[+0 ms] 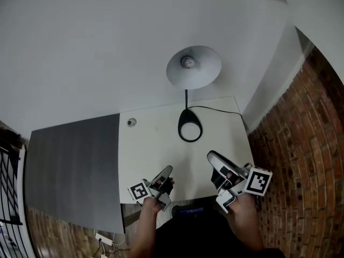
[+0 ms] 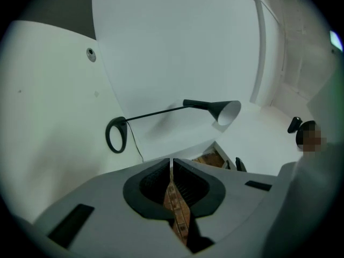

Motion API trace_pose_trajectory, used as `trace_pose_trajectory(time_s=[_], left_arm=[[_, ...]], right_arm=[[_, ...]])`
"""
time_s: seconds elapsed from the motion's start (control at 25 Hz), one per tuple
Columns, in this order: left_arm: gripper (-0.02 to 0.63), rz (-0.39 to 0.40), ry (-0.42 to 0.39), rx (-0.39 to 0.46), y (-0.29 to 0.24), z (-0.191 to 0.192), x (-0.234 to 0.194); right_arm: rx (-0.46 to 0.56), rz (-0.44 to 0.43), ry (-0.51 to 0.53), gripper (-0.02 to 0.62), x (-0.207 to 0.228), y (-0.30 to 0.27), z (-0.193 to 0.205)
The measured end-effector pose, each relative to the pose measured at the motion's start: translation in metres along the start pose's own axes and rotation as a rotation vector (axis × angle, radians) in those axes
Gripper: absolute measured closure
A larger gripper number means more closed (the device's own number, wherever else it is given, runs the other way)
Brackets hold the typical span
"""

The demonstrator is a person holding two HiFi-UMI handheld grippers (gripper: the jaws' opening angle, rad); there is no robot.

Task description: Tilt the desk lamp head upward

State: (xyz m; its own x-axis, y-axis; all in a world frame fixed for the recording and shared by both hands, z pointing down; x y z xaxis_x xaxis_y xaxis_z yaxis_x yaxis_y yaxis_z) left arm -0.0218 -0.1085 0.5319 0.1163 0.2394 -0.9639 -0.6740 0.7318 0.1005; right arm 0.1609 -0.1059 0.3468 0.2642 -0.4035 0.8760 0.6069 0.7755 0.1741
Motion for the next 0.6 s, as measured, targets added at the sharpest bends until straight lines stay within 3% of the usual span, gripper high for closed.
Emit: trace_pose_trajectory(time_s=[0.32, 0.6], left_arm=[[0.593, 0.184, 0.081, -0.046, 0.019, 0.044, 0.053], [0.592, 0.260, 0.007, -0.043, 0.031, 0.059, 0.103]], right_arm=[[0.017, 0.113, 0.032, 0.474, -0.022, 0.054, 0.056], [-0.016, 0.021, 0.045, 0.474, -0.053, 0.056, 0.071]])
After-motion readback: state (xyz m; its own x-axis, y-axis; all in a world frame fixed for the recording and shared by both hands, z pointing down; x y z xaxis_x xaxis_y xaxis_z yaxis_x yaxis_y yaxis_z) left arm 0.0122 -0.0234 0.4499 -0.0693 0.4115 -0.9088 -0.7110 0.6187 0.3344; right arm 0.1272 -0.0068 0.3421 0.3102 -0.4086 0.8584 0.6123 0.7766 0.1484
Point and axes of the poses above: the fingertips, and each gripper's own axes: y backward along the fingers, x to its right, z out of its underside, the point moved 3 cm from there along y, backward along the fingers, and after that the axes turned 9 degrees about x, right-handed, at the moved point
